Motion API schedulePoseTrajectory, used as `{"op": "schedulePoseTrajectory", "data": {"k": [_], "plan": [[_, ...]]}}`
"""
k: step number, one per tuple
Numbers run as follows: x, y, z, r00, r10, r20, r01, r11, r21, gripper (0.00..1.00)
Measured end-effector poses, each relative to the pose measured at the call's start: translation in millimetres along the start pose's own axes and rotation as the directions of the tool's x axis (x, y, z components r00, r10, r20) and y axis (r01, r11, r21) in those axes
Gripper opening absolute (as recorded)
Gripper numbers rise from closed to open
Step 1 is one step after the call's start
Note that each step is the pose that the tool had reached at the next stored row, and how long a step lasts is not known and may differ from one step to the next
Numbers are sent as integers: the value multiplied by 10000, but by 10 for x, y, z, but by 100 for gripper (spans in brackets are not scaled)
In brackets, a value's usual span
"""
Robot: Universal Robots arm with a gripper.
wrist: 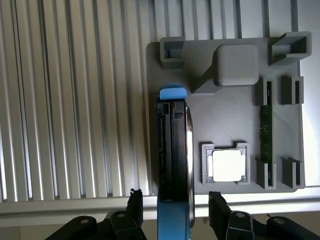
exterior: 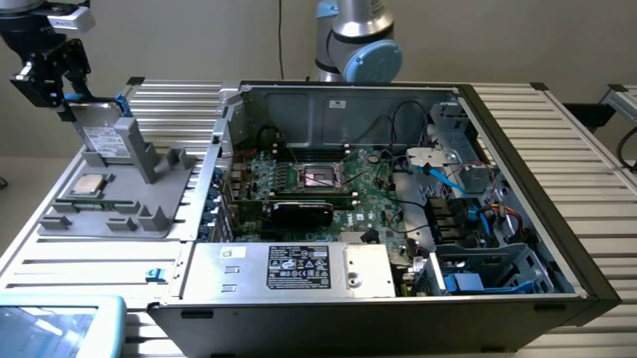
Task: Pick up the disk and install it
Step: 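Pick up the disk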
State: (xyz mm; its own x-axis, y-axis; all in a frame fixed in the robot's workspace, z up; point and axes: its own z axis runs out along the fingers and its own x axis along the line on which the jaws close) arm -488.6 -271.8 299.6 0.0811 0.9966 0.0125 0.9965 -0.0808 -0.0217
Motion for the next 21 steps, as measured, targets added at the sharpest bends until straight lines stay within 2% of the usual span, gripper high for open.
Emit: {"op": "schedulePoseTrajectory", "data": {"k": [14, 15, 20, 21], "plan": [[12, 1, 64, 10000, 0, -1, 0, 10000, -1, 62], [14, 0, 67, 10000, 0, -1, 0, 10000, 0, 55], [24, 0, 80, 10000, 1, 0, -1, 10000, -1, 52], [26, 0, 83, 10000, 1, 0, -1, 10000, 0, 45]]}}
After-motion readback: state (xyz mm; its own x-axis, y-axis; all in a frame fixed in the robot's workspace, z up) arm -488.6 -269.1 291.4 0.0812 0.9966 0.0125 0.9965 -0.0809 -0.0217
